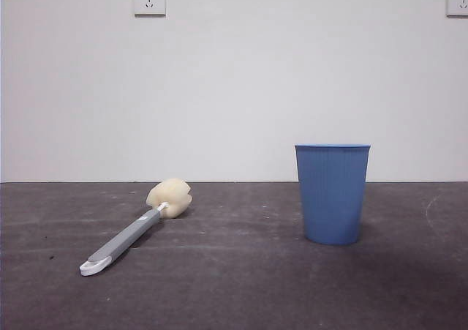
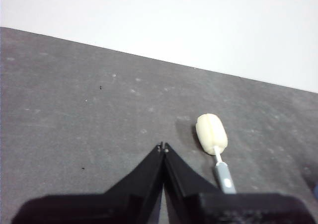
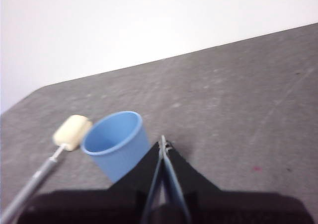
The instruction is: Pick up the cup brush,pick up the cup,insert the brush into the cup,clean the cup,put the cup brush back,put the cup back to the fixed position on the table
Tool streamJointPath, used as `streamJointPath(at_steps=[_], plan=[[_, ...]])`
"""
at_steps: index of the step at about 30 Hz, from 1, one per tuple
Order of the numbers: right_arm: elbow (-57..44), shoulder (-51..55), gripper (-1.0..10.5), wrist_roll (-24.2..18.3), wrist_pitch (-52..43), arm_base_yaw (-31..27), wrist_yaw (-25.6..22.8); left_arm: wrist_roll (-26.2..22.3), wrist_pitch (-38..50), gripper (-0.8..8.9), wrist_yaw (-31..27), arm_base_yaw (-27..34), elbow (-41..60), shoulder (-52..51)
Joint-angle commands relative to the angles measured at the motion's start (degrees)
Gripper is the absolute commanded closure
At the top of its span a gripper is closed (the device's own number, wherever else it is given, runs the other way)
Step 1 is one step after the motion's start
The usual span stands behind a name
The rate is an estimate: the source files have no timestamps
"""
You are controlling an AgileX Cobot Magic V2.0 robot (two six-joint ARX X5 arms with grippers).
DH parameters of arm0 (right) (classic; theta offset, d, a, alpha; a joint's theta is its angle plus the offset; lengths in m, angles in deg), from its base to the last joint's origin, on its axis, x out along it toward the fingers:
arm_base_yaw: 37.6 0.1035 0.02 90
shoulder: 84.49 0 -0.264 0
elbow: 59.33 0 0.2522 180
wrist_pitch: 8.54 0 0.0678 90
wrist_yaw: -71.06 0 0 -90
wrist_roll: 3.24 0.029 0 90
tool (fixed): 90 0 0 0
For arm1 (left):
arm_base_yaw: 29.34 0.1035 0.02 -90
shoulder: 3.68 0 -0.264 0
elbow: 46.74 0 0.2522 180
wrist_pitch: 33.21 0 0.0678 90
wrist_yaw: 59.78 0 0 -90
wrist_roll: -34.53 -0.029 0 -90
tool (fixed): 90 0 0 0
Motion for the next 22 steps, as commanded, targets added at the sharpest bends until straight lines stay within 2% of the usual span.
streamJointPath(at_steps=[1, 5, 9, 15, 19, 22], plan=[[3.7, -3.3, 9.6, 1.3, -0.3, 0.1, 2.0, 1.4, -3.9, 8.21, 1.8, 0.1, -4.0, 1.4], [11.5, -10.0, 9.6, -0.4, 3.3, 0.2, 6.6, 1.3, -9.3, 8.20, 5.0, 0.1, -10.6, 4.5], [21.8, -17.2, 9.6, -6.0, 13.9, 0.5, 9.9, 0.8, -13.9, 8.20, 9.6, 0.1, -17.9, 9.6], [37.2, -26.1, 9.6, -15.5, 33.1, 0.5, 10.0, -4.3, -23.8, 8.20, 14.6, 0.1, -29.6, 18.8], [45.1, -30.0, 9.6, -18.9, 43.1, 0.5, 10.0, -7.5, -31.7, 8.21, 14.7, 0.1, -36.8, 23.9], [49.6, -32.2, 9.6, -19.4, 48.6, 0.5, 10.0, -10.2, -37.9, 8.20, 14.7, 0.1, -41.5, 27.1]])
